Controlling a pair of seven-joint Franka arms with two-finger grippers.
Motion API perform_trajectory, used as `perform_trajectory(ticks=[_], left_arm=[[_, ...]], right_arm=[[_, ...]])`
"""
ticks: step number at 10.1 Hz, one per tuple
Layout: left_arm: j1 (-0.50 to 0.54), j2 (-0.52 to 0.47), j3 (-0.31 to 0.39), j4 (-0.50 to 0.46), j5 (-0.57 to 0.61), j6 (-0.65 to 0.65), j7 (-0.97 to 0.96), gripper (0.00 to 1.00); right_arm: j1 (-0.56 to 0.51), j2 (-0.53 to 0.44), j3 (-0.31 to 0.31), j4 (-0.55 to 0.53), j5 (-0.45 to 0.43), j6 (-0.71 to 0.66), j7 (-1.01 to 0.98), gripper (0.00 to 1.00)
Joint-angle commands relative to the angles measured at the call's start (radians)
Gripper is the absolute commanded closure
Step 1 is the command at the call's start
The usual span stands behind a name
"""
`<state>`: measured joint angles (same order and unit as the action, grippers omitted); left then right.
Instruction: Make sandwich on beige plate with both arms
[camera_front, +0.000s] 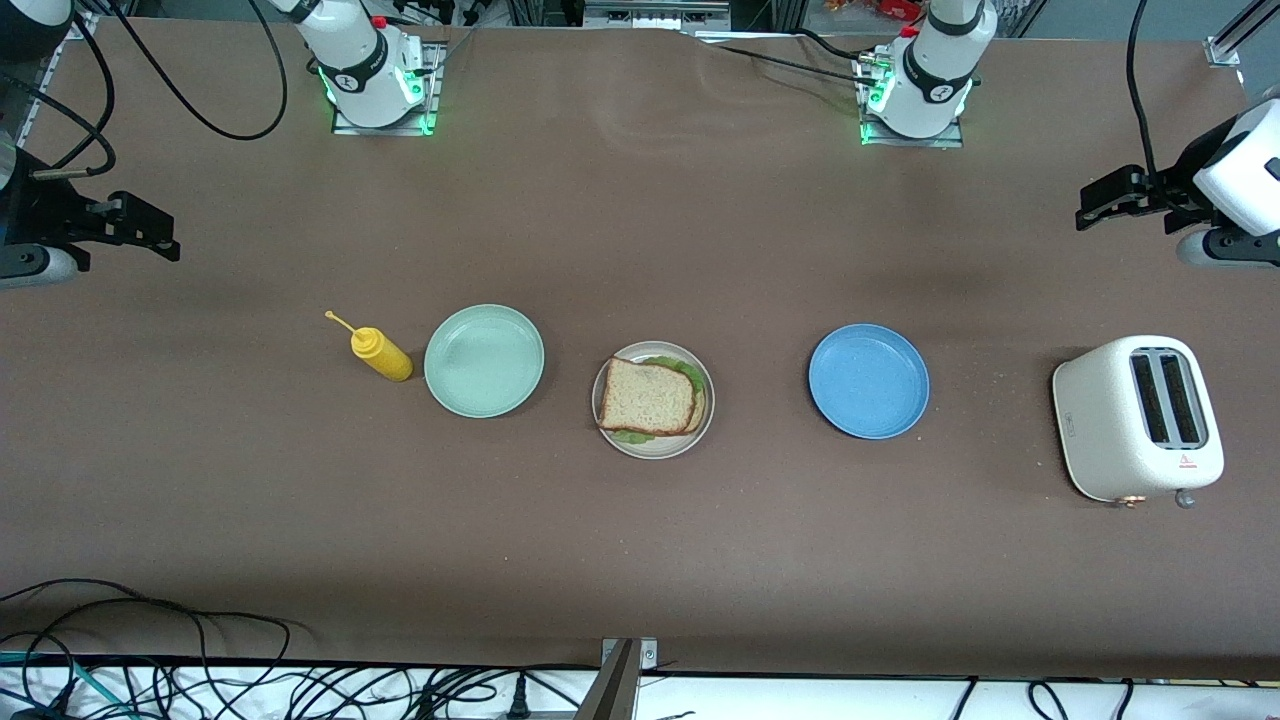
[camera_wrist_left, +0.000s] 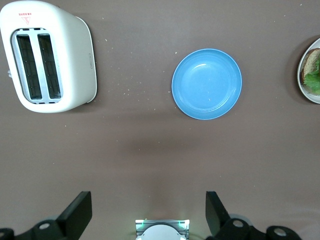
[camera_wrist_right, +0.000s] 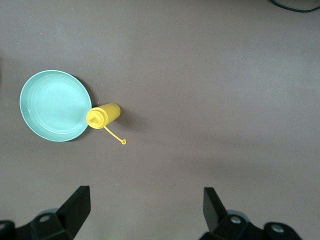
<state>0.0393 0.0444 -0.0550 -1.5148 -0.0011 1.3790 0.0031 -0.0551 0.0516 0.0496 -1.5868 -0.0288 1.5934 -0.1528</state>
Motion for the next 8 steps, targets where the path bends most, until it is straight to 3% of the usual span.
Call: perform_trajectory(ticks=[1,8], left_arm=[[0.011,-0.005,-0.005,-0.004,-0.017,0.009,0.012,0.00],[0.002,0.000,-0.012,-0.005,-0.019,0.005,0.008,0.00]], right_arm=[[0.000,-0.010,0.001,-0.007,-0.008,0.005,0.015,0.00],[-0.002,-0.010,-0.001,-0.007,-0.006,0.002,0.015,0.00]])
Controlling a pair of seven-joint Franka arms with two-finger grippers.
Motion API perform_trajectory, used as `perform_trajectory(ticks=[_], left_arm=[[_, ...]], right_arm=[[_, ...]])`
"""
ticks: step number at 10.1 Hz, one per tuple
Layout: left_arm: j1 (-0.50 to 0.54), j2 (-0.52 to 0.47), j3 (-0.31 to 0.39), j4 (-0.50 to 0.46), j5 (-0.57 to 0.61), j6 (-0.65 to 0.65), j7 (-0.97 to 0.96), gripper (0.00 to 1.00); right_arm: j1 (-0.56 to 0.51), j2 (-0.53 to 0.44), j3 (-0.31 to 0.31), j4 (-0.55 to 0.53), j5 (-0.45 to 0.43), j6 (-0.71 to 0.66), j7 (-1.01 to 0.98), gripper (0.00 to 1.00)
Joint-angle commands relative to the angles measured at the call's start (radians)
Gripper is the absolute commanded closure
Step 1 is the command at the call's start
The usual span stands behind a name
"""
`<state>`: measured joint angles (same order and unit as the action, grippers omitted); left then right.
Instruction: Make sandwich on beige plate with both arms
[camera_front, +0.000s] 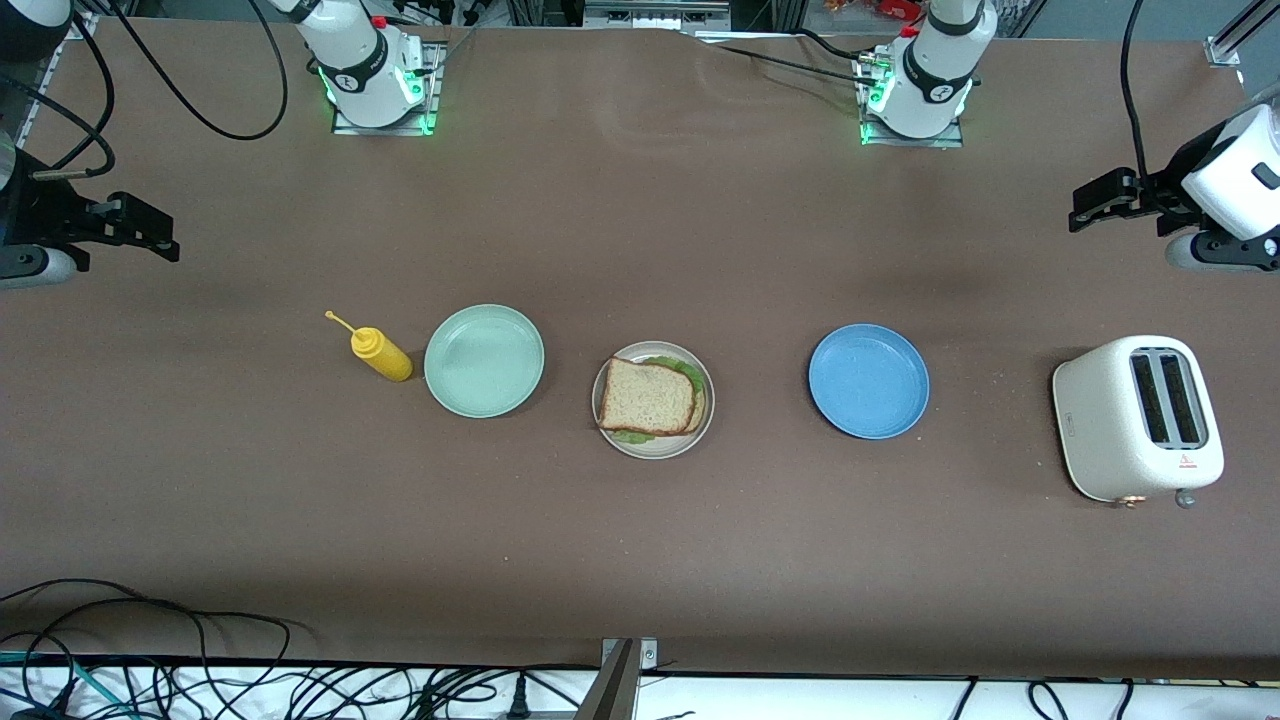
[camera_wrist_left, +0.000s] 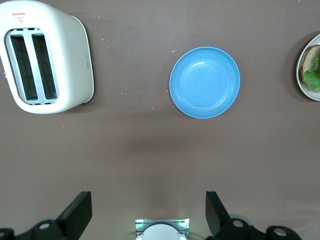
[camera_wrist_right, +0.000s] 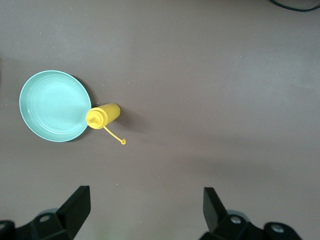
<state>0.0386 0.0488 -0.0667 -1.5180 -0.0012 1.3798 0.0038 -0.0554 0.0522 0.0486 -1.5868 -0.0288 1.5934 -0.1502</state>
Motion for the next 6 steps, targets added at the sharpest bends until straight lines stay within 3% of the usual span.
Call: perform_trajectory(ticks=[1,6], left_arm=[[0.004,-0.004,-0.001,0.001,-0.017,0.004,0.013,0.00],[0.000,-0.001,-0.001,0.001,-0.017,0.004,0.011,0.00]], right_arm=[[-0.001,-0.011,0.000,-0.007,-0.007,0.002,0.012,0.00],[-0.001,-0.011,0.002,-0.007,-0.005,0.002,0.011,0.00]])
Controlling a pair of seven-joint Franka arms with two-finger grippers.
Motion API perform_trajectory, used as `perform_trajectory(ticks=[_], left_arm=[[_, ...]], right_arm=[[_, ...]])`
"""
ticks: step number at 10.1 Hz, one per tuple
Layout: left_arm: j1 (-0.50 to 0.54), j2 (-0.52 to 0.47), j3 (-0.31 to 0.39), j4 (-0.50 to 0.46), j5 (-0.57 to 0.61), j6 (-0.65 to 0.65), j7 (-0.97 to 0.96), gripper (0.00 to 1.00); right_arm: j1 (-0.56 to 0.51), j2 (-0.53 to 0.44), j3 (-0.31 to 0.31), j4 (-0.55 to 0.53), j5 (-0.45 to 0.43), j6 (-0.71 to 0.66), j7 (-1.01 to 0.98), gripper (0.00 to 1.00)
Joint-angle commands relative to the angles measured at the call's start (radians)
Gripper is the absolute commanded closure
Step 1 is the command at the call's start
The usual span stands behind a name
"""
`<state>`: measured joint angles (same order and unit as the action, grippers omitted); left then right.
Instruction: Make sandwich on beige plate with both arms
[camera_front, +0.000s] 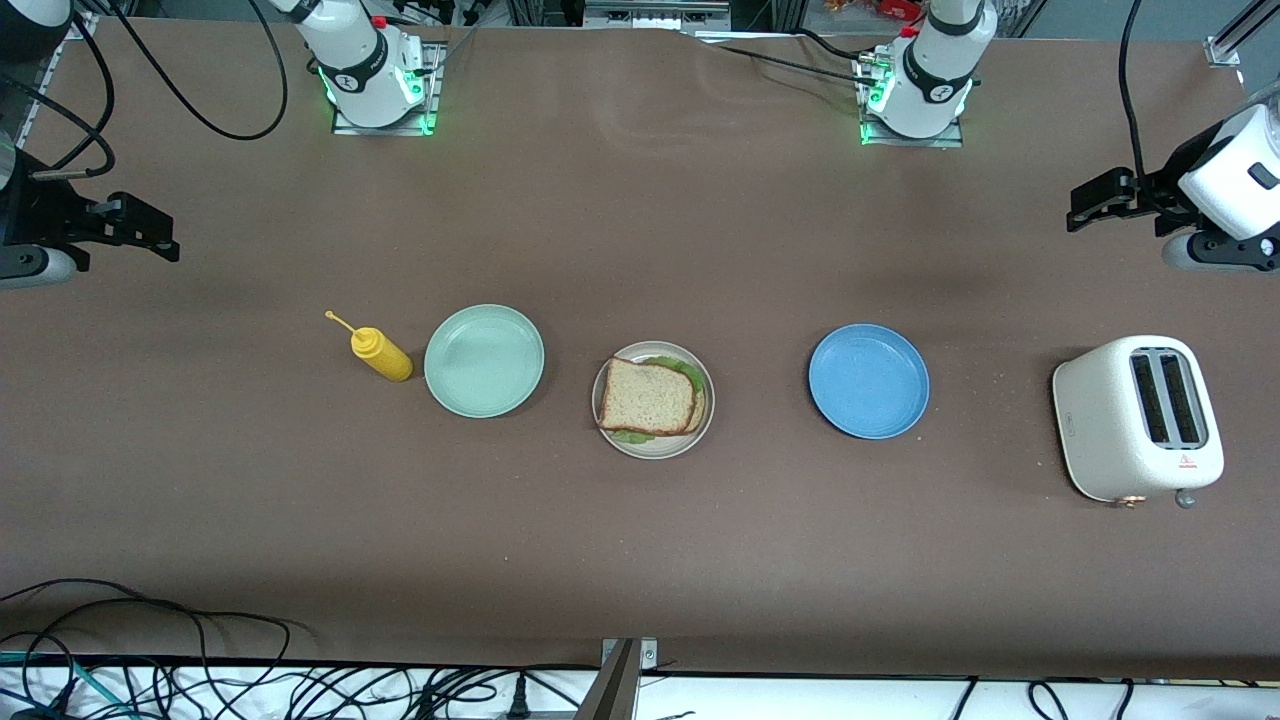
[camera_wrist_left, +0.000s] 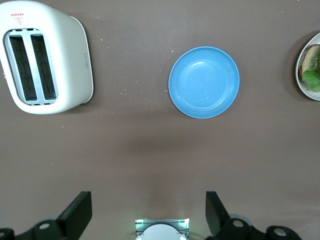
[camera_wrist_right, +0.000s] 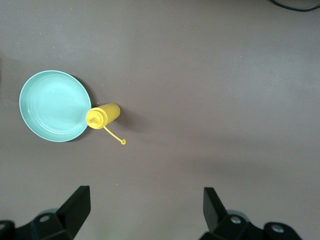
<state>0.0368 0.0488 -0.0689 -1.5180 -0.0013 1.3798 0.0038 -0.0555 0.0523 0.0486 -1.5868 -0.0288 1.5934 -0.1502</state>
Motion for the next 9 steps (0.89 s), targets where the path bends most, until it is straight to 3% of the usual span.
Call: perform_trajectory(ticks=[1,9], left_arm=[[0.002,-0.001,0.001,-0.001,-0.019,0.004,0.007,0.00],[-0.005,0.011,-0.017,-0.001,-0.014,0.008,0.005,0.00]], right_arm=[[-0.001,-0.011,0.002,-0.007,-0.006,0.002,0.011,0.00],[-0.001,-0.011,0.001,-0.007,-0.006,0.002,0.012,0.00]])
